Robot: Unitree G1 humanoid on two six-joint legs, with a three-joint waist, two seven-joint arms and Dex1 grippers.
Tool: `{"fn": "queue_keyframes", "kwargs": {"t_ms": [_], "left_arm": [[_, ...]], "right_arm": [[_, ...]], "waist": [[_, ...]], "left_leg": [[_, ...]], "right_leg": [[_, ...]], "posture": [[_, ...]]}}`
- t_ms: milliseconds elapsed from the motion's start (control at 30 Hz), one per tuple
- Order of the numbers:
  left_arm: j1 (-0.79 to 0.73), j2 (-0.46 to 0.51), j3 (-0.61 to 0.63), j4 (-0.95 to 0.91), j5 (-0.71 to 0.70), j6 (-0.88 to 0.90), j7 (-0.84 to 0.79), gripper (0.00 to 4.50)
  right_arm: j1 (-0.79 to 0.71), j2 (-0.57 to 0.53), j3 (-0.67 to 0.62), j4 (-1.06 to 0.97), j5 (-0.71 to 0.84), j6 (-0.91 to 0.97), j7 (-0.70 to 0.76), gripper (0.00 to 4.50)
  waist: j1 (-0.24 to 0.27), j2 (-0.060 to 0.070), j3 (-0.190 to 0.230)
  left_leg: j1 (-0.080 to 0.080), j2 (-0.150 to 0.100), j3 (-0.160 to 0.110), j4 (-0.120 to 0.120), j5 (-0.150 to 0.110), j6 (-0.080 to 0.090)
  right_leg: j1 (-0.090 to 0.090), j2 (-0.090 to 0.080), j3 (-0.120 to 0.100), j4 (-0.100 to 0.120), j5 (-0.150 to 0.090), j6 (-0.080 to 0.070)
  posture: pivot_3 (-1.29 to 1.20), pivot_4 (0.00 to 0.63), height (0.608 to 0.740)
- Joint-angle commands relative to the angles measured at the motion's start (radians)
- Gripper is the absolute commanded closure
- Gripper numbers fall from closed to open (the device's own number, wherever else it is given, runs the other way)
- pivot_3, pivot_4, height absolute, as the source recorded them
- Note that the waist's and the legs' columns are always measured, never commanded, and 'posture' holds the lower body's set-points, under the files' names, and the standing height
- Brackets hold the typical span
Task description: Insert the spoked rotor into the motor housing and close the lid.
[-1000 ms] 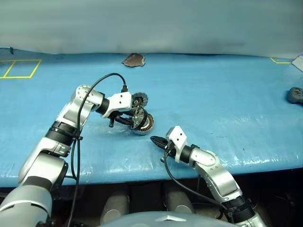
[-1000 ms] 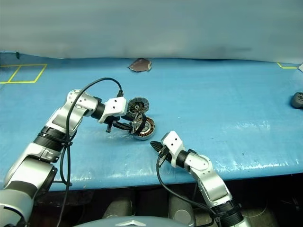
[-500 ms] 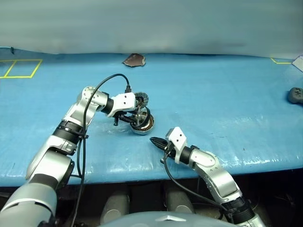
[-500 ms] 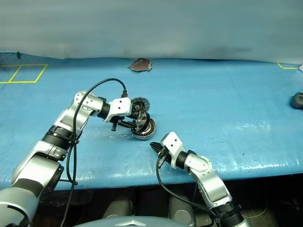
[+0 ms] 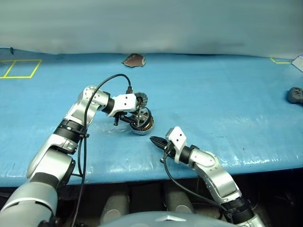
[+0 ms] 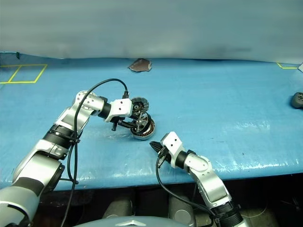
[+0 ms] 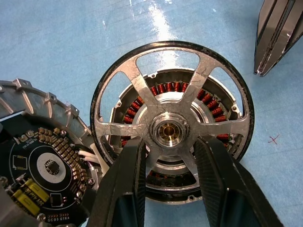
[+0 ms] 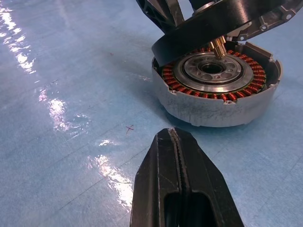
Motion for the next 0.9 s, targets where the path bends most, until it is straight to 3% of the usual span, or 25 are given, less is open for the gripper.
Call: {"fn": "queue_keyframes", "kwargs": {"t_ms": [33,200,900], "left_arm": [[-0.018,0.012,0.012,0.013,0.007,-0.042,0.001,2.29],[-0.024,-0.002,0.025,0.017,0.007,-0.018,0.043,0.67],[0.036,0.066,0.107,-0.110,-0.133,0.125,-0.046,0.67]], "right_arm": [[-0.006,0.004,-0.003,-0.030,-0.001,-0.019,-0.001,4.50],[-0.007,0.004,-0.003,-0.027,-0.002,-0.021,-0.004,4.50],[-0.010,-0.010,-0.004,-0.047,-0.006,-0.012,-0.006,4.50]], "waist": [[0.000,0.000,0.000],[0.001,0.000,0.000],[0.000,0.000,0.000]], "left_leg": [[0.000,0.000,0.000,0.000,0.000,0.000],[0.000,0.000,0.000,0.000,0.000,0.000],[0.000,0.000,0.000,0.000,0.000,0.000]], "right_leg": [[0.000,0.000,0.000,0.000,0.000,0.000],[0.000,0.000,0.000,0.000,0.000,0.000],[0.000,0.000,0.000,0.000,0.000,0.000]], "posture": [[0.00,0.150,0.740],[0.00,0.150,0.740],[0.00,0.150,0.740]]}}
